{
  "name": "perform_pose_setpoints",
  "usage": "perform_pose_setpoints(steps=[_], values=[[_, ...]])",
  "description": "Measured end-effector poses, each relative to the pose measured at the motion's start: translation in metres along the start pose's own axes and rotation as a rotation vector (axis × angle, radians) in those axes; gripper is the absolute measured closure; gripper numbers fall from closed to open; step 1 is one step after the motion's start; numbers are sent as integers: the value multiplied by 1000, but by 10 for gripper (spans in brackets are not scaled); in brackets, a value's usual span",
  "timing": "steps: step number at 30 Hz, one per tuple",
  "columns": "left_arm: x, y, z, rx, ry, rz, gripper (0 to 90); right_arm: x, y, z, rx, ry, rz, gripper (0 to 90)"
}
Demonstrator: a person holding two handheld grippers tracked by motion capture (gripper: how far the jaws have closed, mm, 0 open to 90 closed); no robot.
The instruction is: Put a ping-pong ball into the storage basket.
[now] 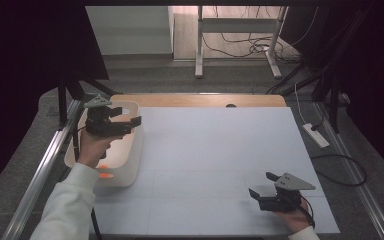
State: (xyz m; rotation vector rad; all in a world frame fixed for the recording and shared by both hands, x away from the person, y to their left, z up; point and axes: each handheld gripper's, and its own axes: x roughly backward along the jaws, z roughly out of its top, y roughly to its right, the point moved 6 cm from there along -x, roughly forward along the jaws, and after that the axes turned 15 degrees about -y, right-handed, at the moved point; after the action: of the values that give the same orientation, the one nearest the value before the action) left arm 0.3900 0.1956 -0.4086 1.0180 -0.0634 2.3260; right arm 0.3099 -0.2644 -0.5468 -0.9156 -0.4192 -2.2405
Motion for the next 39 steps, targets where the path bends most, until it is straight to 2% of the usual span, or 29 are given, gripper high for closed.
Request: perform_pose_setpoints(steps=[6,10,15,26,29,30,31,34,39], values=[[0,23,3,-49,15,-36,132,-1,1,1,0,1,3,124],[1,32,2,-59,22,-52,133,-2,0,2,0,2,3,124],[3,46,-2,-96,26,-81,134,0,0,1,1,2,4,124],[0,69,-15,-117,52,-144,136,-1,0,1,-1,-4,-3,124],[-1,76,-18,-132,55,-145,137,-1,0,0,0,-7,-8,124],[-2,84,-21,-153,58,-146,137,-1,0,0,1,-7,-5,124],[-2,84,-21,-153,58,-146,136,-1,0,0,3,-10,-6,124],[-6,99,-26,-188,56,-165,137,0,0,-1,3,-9,-8,124],[-14,109,-31,-208,48,-171,137,2,0,-2,-2,-8,-15,124]])
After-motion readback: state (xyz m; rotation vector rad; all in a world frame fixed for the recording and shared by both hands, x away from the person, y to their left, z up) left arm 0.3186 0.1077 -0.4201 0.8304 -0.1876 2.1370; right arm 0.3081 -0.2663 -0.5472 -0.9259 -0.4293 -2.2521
